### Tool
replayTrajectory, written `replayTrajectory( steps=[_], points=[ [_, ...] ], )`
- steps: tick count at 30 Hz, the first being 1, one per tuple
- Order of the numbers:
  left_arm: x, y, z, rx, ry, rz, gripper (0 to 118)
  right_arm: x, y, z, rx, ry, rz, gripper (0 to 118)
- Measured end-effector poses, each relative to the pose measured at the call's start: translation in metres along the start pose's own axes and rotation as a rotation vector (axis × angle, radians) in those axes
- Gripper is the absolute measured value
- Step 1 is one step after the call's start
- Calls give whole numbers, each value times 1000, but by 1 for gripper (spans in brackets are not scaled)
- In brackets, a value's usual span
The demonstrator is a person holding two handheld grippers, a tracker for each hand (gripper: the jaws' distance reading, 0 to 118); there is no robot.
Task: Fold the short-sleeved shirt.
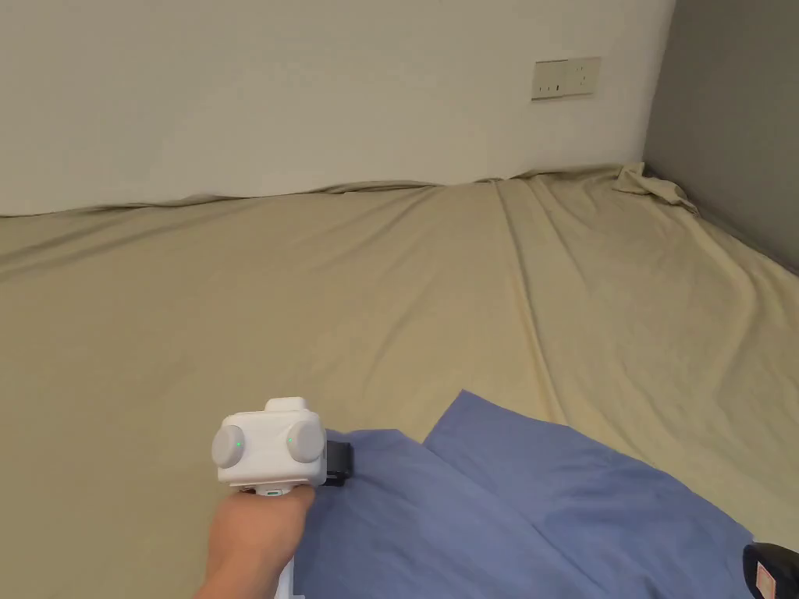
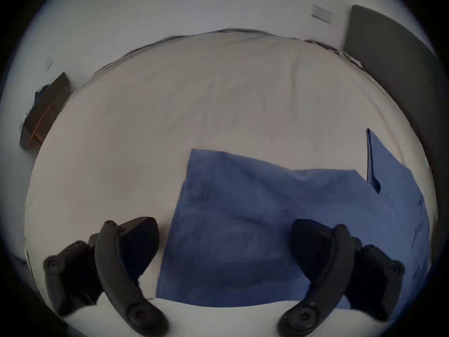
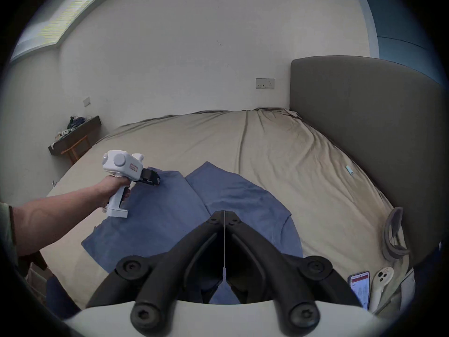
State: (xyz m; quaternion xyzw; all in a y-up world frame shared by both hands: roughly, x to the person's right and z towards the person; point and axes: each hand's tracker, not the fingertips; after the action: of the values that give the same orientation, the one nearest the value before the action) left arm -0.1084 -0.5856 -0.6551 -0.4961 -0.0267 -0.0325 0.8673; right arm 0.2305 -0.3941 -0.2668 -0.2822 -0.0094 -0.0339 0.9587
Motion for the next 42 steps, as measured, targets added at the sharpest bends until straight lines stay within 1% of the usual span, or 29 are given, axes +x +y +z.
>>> replayTrajectory(
  steps=[1, 2, 3, 5, 6, 9, 10, 12, 13, 14, 15, 16, 17, 18, 19, 21, 24, 27, 28, 29, 30, 31, 32, 33, 34, 35, 39, 41, 42],
  points=[
    [-1, 3, 0, 2, -24, 4, 77, 1, 0, 0, -2, -8, -2, 3],
    [11, -10, 40, 103, 14, -38, 38, 2, 0, 1, -7, -24, -5, 3],
    [15, -14, 52, 134, 30, -67, 0, 3, -2, 0, -22, -51, -1, 3],
    [23, -23, 70, 103, -56, -77, 0, 6, -5, -4, -75, -117, 34, 3],
    [21, -17, 76, 70, -134, -34, 0, 8, -6, -6, -91, -135, 45, 3],
    [9, -20, 110, 101, -268, 120, 0, 18, -9, -2, -80, -122, 18, 3],
    [4, -22, 124, 143, -292, 148, 0, 23, -9, 1, -90, -100, -12, 3],
    [-7, -35, 171, 227, -209, 132, 0, 37, -11, 10, -83, -60, -51, 3],
    [-9, -43, 197, 274, -168, 134, 0, 43, -14, 13, -84, -67, -37, 3],
    [-13, -49, 221, 315, -227, 137, 0, 48, -17, 12, -102, -87, 7, 3],
    [-17, -60, 250, 361, -330, 144, 0, 51, -20, 10, -143, -143, 68, 13],
    [-23, -69, 273, 389, -366, 178, 0, 54, -24, 6, -171, -177, 95, 43],
    [-29, -81, 297, 413, -370, 200, 0, 60, -30, 0, -180, -203, 90, 93],
    [-41, -90, 307, 425, -358, 214, 0, 65, -37, 5, -160, -194, 54, 118],
    [-48, -98, 320, 432, -340, 222, 0, 72, -37, 7, -135, -187, 31, 118],
    [-66, -116, 345, 452, -308, 266, 0, 80, -50, -6, -218, -185, -25, 118],
    [-94, -138, 359, 454, -293, 332, 0, 77, -73, -22, -306, -178, -19, 118],
    [-113, -159, 368, 457, -256, 361, 0, 68, -95, -45, -451, -111, -32, 118],
    [-117, -164, 367, 448, -248, 364, 0, 64, -100, -54, -505, -111, -26, 114],
    [-121, -168, 366, 436, -248, 382, 0, 59, -104, -61, -531, -107, -31, 100],
    [-125, -176, 369, 423, -258, 422, 0, 55, -107, -66, -524, -72, -47, 58],
    [-128, -180, 367, 411, -266, 447, 0, 54, -107, -70, -520, -41, -79, 26],
    [-130, -184, 365, 402, -266, 449, 0, 50, -107, -73, -521, -1, -124, 20],
    [-131, -187, 364, 398, -266, 449, 0, 49, -104, -71, -502, 6, -163, 20],
    [-133, -192, 365, 399, -259, 448, 0, 47, -100, -66, -476, 19, -162, 19],
    [-135, -196, 367, 398, -252, 441, 0, 45, -93, -58, -424, 52, -148, 19],
    [-145, -200, 380, 412, -341, 511, 0, 42, -47, -15, -274, 188, -208, 19],
    [-152, -189, 390, 437, -343, 501, 0, 38, -11, 3, -196, 232, -182, 18],
    [-157, -177, 397, 463, -344, 499, 0, 33, 12, 11, -150, 223, -133, 18]
  ],
)
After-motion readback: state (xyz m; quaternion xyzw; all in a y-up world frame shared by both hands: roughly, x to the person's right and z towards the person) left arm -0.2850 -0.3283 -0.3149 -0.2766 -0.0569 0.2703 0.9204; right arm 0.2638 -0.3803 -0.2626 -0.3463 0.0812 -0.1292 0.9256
